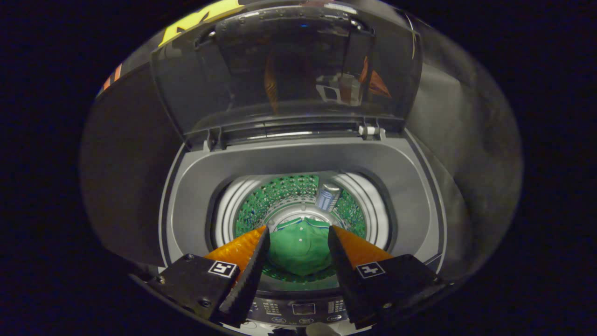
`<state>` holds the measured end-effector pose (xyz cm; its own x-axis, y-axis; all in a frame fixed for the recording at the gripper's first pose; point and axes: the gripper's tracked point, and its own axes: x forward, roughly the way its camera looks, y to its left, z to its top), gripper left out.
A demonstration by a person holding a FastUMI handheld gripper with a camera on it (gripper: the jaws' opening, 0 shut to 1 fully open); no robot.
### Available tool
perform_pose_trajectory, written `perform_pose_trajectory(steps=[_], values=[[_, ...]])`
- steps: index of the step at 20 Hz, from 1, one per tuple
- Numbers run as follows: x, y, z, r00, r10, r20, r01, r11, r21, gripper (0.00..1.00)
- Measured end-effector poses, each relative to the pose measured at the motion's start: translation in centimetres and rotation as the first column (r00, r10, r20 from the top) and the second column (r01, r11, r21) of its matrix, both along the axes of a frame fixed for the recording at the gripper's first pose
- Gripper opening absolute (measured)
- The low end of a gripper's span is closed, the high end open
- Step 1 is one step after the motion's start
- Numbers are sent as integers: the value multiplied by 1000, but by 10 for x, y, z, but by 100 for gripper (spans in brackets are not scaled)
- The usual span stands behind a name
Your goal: Put the clothes into the washing machine and then close the washing machine lid.
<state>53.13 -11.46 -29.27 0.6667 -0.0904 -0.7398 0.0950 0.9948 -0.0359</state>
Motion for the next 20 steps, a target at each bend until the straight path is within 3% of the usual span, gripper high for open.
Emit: perform_pose_trajectory(steps=[7, 20], values=[[11, 14, 76, 984, 76, 163, -69, 997, -45, 79], [34, 23, 206, 908, 145, 393, -126, 989, -74, 79]])
